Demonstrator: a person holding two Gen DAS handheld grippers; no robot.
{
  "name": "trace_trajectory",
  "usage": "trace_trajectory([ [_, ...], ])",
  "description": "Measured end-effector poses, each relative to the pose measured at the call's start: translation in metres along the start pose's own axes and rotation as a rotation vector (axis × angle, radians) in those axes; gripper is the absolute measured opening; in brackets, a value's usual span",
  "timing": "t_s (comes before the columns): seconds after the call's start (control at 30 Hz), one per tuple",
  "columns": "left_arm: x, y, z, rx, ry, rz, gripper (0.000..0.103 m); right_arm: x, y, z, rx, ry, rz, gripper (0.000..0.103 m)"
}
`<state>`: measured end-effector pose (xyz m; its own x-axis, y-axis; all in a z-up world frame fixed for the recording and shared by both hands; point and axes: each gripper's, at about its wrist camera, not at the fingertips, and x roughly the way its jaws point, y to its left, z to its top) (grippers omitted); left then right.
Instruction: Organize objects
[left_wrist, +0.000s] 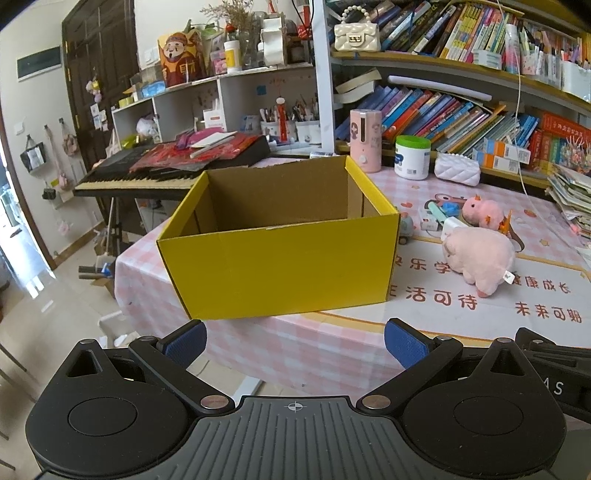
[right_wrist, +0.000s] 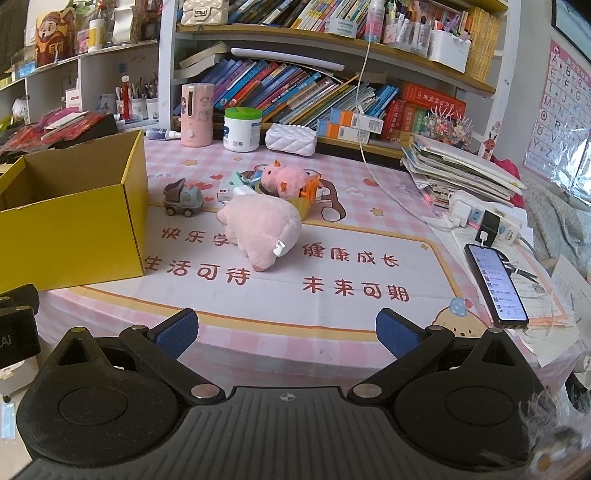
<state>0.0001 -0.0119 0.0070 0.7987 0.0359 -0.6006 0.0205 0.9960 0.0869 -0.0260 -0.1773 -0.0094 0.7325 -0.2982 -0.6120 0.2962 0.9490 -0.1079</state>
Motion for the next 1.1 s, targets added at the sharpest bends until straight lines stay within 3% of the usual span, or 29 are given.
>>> trace_trajectory([
  [0.5, 0.013, -0.013, 0.009, 0.002, 0.000, -0.011, 0.103, 0.011, -0.005, 0.010, 0.002, 0.005, -0.005, 0.103],
  [1.1, 0.049, -0.069, 0.026, -0.020, 0.049, -0.039, 0.103, 0.069, -0.056, 0.040, 0.008, 0.030, -0.012, 0.103],
])
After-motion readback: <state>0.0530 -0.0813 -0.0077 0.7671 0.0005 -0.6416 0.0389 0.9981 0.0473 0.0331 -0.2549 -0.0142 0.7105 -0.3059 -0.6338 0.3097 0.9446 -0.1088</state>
